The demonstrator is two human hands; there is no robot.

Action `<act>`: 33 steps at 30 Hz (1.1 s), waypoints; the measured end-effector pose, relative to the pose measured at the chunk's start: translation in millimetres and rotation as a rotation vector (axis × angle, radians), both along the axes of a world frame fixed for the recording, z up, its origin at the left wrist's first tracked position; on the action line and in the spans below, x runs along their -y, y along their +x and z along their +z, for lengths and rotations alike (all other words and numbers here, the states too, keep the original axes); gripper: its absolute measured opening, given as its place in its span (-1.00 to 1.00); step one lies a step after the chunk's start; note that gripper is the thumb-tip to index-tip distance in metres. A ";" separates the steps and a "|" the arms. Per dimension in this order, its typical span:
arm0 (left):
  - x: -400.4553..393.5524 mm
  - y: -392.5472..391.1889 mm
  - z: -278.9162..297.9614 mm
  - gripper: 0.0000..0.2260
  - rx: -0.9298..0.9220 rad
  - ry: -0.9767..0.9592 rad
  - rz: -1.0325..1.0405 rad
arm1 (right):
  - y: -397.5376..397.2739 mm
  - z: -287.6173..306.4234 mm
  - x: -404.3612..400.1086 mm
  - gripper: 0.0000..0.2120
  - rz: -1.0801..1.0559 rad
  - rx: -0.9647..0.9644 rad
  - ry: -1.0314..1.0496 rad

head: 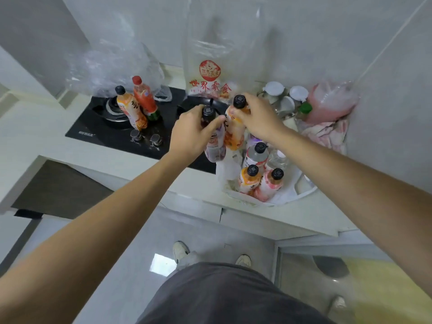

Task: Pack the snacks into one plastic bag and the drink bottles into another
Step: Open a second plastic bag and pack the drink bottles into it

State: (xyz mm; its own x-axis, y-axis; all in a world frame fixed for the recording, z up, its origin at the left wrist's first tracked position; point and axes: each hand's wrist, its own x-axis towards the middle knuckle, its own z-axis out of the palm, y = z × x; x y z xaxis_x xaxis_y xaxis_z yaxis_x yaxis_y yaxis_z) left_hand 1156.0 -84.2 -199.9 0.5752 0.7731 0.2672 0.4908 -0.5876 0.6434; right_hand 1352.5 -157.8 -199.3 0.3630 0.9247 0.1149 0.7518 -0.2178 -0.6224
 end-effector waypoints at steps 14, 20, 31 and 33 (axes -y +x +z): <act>55.9 29.4 -44.3 -0.59 -0.115 -0.067 0.002 | 16.7 -29.2 23.1 -0.73 0.053 0.019 -0.114; 59.3 27.0 -80.7 -0.64 -0.133 -0.170 0.002 | 23.6 -48.4 16.3 -0.75 0.051 0.015 -0.210; 51.5 30.5 -113.5 -0.74 -0.077 -0.260 -0.098 | 16.1 -69.0 5.7 -0.76 0.035 0.183 -0.351; 49.7 30.5 -116.5 -0.73 -0.096 -0.252 -0.131 | 15.9 -67.5 5.1 -0.74 0.025 0.197 -0.356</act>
State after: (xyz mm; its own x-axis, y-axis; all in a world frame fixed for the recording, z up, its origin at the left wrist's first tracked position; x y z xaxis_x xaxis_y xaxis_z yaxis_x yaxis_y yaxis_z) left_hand 1186.5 -133.9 -316.4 0.6880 0.7255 0.0159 0.4867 -0.4775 0.7315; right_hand 1368.4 -162.9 -266.8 0.3433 0.9273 -0.1490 0.8566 -0.3742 -0.3553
